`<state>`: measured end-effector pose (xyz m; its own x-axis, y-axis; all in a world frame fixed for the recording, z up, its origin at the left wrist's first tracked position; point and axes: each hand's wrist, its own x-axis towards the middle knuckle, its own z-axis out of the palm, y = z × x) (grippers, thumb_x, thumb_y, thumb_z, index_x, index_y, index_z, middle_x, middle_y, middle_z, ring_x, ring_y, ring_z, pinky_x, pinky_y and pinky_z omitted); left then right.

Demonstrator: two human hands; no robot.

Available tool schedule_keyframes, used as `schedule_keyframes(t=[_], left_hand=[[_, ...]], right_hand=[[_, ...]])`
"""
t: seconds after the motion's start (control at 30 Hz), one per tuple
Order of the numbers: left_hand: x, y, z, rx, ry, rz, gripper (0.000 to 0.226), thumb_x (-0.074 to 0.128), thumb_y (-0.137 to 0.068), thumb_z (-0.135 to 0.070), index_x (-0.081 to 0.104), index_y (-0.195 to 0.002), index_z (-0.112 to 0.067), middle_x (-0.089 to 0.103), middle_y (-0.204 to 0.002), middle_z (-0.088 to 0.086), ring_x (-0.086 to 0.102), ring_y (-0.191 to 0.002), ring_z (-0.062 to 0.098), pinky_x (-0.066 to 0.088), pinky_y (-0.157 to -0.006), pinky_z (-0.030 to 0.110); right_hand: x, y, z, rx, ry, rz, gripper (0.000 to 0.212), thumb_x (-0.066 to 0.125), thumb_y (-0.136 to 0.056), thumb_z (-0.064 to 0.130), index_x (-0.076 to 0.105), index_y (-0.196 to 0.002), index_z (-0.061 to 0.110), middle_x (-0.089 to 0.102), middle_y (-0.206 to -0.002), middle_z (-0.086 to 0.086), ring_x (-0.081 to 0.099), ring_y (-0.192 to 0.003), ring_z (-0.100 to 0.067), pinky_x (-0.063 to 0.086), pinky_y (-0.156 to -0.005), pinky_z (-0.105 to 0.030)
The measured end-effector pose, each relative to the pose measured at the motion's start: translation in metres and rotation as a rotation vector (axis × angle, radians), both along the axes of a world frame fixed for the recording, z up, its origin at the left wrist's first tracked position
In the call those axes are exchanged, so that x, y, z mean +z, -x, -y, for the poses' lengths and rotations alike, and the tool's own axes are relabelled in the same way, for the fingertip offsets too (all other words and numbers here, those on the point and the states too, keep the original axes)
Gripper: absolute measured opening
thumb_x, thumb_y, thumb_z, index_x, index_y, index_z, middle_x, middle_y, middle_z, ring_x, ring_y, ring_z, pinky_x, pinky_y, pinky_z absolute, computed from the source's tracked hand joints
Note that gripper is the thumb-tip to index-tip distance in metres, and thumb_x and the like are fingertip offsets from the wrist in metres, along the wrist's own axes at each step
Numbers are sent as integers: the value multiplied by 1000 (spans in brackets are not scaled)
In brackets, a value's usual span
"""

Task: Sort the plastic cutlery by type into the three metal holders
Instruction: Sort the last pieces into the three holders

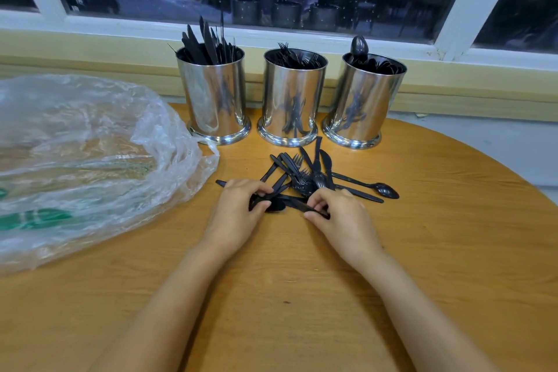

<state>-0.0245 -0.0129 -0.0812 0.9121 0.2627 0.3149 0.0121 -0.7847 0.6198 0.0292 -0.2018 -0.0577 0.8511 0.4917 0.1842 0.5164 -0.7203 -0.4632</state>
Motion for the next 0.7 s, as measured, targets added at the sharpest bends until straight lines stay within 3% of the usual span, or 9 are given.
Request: schedule_keyframes(t=[0.13, 0.23, 0.33, 0.43, 0.63, 0.7], left_hand=[[4, -1, 1, 98, 167, 110, 20, 72, -87, -10, 71, -102, -23, 64, -93, -14, 55, -93, 6, 40, -78, 11], [15, 1, 1, 168, 396, 233, 20, 70, -85, 0, 69, -92, -20, 67, -88, -12, 62, -81, -3, 44, -72, 7], [26, 4, 0, 266, 686, 291, 19, 70, -86, 0, 69, -87, -19, 69, -86, -10, 62, -72, -9, 49, -72, 8], [32, 7, 0, 318, 992, 335, 16, 69, -87, -2, 69, -88, -17, 69, -86, -3, 65, -73, 0, 55, -73, 16], [39, 8, 3, 328, 1230, 433, 12, 65, -87, 5, 62, -87, -7, 68, -85, 8, 71, -76, 13, 58, -74, 19], [39, 9, 4, 258, 1303, 364, 13, 65, -87, 8, 60, -88, -4, 69, -81, 10, 73, -74, 15, 59, -73, 20]], right_hand=[[24, -8, 2, -32, -524, -125, 18, 70, -87, 17, 58, -83, 30, 54, -75, 16, 47, -70, 4, 38, -66, -12], [45, -14, 3, -38, -845, -236, 14, 68, -88, 12, 60, -86, 23, 59, -81, 10, 52, -76, -1, 44, -73, -13], [51, -15, -1, -21, -973, -517, 4, 65, -91, 16, 63, -95, 15, 66, -84, 3, 61, -81, -11, 52, -76, -24], [47, -12, -13, 27, -1027, -798, 5, 62, -93, 15, 64, -95, 11, 65, -88, -2, 65, -84, -16, 55, -74, -24], [29, -13, -45, 70, -1087, -1032, 3, 63, -92, 11, 62, -89, 10, 64, -106, -14, 68, -100, -26, 58, -86, -35], [29, -16, -53, 106, -1171, -1049, 8, 62, -93, 12, 62, -98, 6, 65, -107, -14, 68, -105, -27, 56, -92, -38]])
